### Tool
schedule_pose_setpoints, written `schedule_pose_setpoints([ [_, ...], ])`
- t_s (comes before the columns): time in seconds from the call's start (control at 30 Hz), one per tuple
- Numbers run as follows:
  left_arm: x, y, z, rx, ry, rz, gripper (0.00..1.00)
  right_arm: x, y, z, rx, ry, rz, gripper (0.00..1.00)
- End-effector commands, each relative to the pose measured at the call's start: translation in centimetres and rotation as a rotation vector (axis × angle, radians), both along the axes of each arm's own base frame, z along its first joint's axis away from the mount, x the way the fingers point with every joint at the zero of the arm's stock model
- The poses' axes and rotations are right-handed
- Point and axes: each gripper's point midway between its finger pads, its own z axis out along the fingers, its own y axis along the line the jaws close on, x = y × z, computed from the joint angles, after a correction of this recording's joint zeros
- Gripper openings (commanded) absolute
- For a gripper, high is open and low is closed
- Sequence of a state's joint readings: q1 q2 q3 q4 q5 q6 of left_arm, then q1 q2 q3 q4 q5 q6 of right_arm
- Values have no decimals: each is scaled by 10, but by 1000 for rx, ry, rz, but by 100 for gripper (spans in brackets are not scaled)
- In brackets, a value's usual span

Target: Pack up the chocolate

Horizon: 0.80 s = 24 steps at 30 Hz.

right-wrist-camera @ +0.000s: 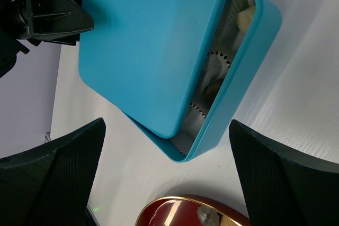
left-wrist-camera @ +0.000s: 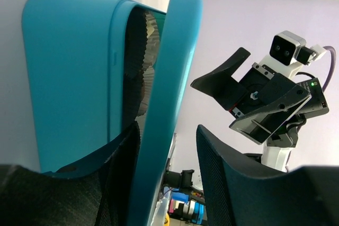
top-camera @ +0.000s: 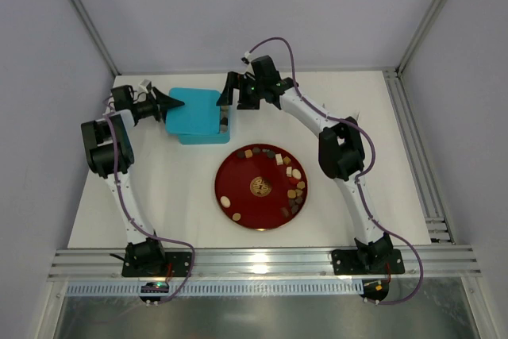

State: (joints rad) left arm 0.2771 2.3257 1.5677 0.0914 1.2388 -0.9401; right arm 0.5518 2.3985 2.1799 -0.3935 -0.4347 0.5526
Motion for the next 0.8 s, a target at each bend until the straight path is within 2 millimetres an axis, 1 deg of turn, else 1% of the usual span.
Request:
schedule_pose_setpoints([
  [0.0, -2, 4, 6, 50, -3, 15, 49, -1, 3, 12, -1, -45, 9, 98],
  [0.23, -4, 7, 9, 71, 7, 23, 49, -4, 5, 11, -4, -42, 14, 98],
  [0.53, -9, 17, 12, 161, 10, 24, 50, -6, 6, 2, -15, -29, 17, 98],
  [0.67, -11, 25, 14, 182, 20, 41, 50, -5, 6, 2, -16, -31, 15, 98],
  [0.77, -12, 26, 17, 204, 17, 42, 49, -5, 7, -1, -20, -28, 14, 97],
])
